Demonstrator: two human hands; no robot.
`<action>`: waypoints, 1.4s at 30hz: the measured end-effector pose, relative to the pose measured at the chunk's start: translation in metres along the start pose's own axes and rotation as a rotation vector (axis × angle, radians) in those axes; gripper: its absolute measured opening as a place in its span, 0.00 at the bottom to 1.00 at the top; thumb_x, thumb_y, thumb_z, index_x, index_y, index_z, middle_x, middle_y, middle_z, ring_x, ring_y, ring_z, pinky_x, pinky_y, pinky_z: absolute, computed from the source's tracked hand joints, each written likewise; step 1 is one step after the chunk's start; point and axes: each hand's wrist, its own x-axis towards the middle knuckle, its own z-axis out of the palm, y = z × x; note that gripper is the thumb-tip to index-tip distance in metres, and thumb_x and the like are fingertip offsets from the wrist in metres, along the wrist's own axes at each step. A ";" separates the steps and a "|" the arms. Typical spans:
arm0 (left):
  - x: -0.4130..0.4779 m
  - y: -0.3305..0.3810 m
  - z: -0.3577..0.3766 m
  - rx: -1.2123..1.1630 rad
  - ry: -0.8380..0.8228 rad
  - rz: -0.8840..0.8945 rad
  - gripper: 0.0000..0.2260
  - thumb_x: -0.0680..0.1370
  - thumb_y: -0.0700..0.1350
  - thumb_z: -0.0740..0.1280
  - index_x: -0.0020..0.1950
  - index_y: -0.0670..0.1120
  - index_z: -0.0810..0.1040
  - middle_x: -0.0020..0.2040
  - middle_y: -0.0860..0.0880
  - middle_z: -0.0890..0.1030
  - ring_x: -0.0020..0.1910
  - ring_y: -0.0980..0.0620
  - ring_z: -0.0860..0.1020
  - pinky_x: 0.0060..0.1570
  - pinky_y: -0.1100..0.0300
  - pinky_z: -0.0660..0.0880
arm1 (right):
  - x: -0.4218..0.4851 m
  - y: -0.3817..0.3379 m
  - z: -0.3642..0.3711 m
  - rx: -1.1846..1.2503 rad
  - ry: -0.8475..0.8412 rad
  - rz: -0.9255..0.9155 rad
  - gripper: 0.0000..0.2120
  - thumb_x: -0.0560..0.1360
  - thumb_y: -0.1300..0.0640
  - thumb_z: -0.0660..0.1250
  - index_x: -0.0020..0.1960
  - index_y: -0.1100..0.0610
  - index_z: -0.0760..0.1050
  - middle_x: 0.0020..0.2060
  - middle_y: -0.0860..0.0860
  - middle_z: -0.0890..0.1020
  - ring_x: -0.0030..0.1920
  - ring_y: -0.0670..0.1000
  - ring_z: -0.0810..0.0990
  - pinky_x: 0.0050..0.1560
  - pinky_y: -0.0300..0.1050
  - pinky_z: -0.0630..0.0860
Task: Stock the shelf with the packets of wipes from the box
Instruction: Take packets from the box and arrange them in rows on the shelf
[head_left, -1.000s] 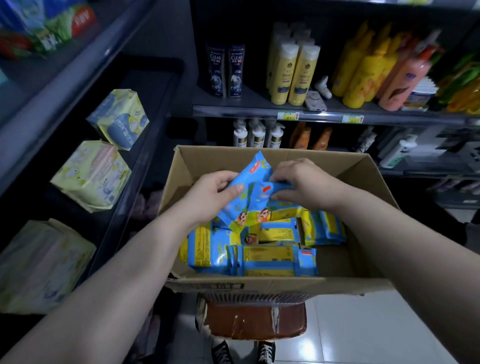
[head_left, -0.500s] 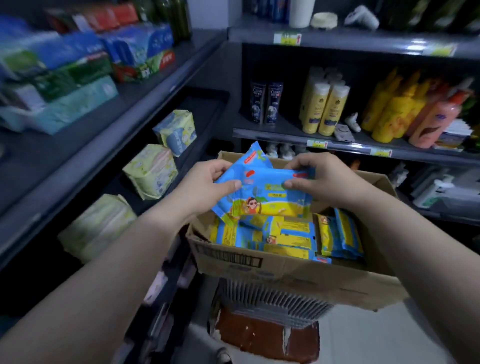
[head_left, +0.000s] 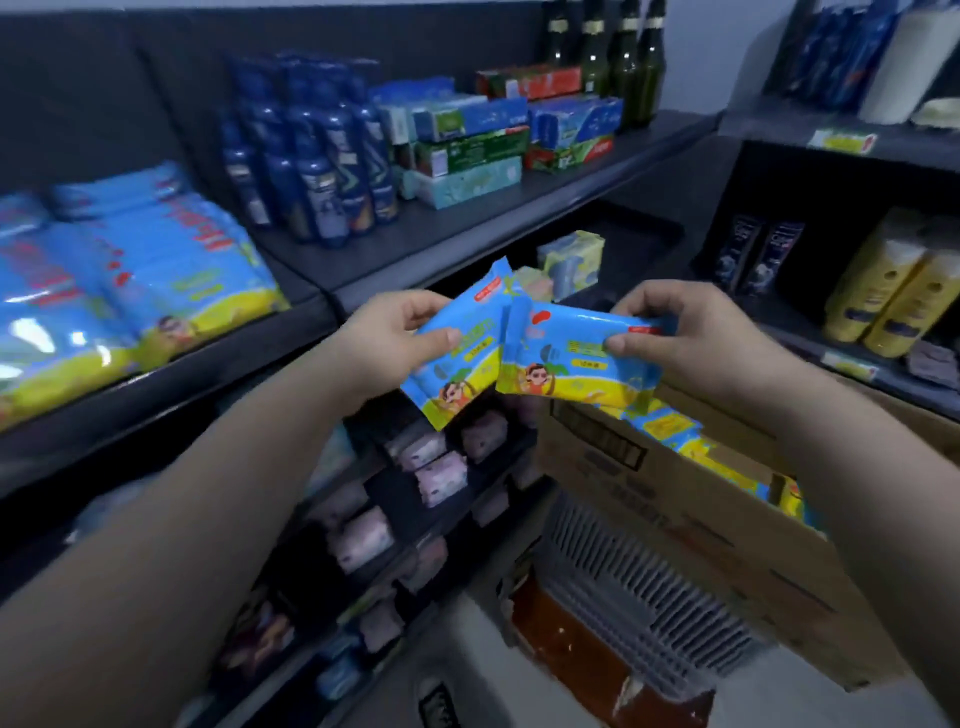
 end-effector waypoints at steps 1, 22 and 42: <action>-0.014 -0.002 -0.012 0.016 0.027 -0.022 0.07 0.78 0.37 0.65 0.55 0.44 0.77 0.41 0.52 0.81 0.32 0.65 0.77 0.34 0.70 0.72 | 0.004 -0.009 0.010 0.000 -0.035 -0.039 0.06 0.70 0.61 0.74 0.41 0.54 0.77 0.38 0.53 0.81 0.36 0.45 0.75 0.40 0.45 0.74; -0.278 -0.063 -0.313 0.290 0.566 -0.267 0.06 0.73 0.39 0.72 0.44 0.50 0.79 0.36 0.52 0.82 0.37 0.54 0.76 0.42 0.59 0.71 | 0.062 -0.291 0.262 0.169 -0.344 -0.495 0.14 0.70 0.61 0.73 0.41 0.42 0.76 0.41 0.41 0.80 0.39 0.36 0.76 0.45 0.28 0.71; -0.342 -0.148 -0.443 1.110 0.298 -0.581 0.24 0.76 0.56 0.66 0.69 0.51 0.67 0.64 0.50 0.75 0.63 0.47 0.72 0.61 0.54 0.66 | 0.087 -0.399 0.435 -0.468 -0.346 -0.677 0.23 0.70 0.46 0.71 0.63 0.52 0.73 0.53 0.50 0.78 0.58 0.55 0.74 0.61 0.47 0.62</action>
